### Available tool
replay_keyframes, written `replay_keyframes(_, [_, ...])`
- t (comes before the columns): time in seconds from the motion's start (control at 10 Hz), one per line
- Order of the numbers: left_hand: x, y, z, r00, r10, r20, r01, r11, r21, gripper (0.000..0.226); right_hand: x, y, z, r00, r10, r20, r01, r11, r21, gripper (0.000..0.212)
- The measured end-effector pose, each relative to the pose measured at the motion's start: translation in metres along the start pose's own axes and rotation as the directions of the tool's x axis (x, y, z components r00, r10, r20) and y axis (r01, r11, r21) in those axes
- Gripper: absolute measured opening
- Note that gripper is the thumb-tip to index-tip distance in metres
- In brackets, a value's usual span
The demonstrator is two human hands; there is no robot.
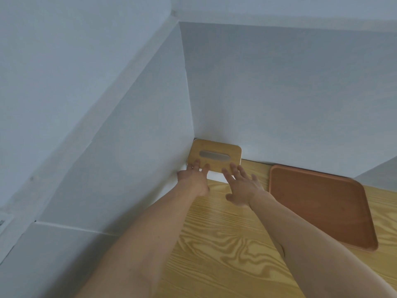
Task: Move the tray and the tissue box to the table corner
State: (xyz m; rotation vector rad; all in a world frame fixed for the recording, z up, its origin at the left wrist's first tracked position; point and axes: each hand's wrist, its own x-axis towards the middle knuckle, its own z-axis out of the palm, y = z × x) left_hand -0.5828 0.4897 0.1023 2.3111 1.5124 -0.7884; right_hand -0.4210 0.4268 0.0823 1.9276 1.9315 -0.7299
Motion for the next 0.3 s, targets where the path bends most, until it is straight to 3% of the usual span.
replay_keyframes(0.2, [0.0,-0.001,0.002,0.999,0.002,-0.042,-0.003,0.999,-0.042,0.084,-0.003,0.003,0.003,0.999,-0.01,-0.053,0.011,1.0,0.025,0.09])
replay_keyframes(0.3, [-0.01,0.002,0.014,0.975,0.038,-0.219,-0.066,0.991,-0.121,0.079,-0.014,0.005,0.011,0.975,-0.03,-0.221,0.049,0.996,0.079,0.077])
